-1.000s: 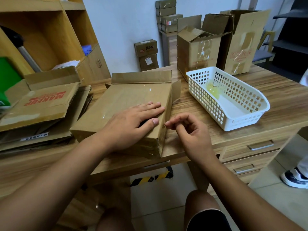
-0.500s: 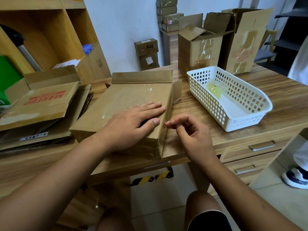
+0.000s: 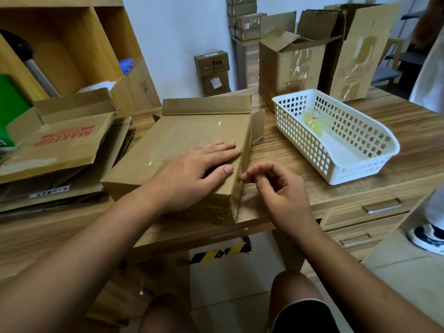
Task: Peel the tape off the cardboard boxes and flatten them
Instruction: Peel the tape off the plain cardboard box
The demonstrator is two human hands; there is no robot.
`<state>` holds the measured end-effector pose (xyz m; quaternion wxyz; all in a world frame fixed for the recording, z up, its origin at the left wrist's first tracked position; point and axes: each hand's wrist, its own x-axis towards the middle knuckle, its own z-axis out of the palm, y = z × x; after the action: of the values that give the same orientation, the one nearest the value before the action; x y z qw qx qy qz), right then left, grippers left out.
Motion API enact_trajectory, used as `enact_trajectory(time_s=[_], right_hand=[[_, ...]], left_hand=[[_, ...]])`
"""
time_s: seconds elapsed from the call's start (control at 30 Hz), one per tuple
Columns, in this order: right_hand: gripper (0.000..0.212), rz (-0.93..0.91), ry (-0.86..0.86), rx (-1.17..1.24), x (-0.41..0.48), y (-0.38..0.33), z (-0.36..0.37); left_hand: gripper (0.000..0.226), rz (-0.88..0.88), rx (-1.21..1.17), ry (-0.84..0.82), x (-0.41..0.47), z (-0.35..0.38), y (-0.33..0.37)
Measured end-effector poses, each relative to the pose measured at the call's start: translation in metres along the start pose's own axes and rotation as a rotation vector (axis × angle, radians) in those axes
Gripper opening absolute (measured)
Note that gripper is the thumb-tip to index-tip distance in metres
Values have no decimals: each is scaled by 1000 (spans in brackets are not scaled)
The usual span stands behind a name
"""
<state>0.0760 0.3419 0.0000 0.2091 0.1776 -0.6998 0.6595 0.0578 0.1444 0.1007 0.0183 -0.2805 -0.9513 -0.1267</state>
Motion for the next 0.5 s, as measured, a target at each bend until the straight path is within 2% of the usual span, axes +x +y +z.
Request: enact_trajectory(time_s=[0.17,0.5], right_hand=[[27,3,76,117,3,1,3],[29,-5,10,33,1,2,1]], left_hand=[[54,-4,-8,10,0,1,0],[53,9,-1,19,1,2,-2]])
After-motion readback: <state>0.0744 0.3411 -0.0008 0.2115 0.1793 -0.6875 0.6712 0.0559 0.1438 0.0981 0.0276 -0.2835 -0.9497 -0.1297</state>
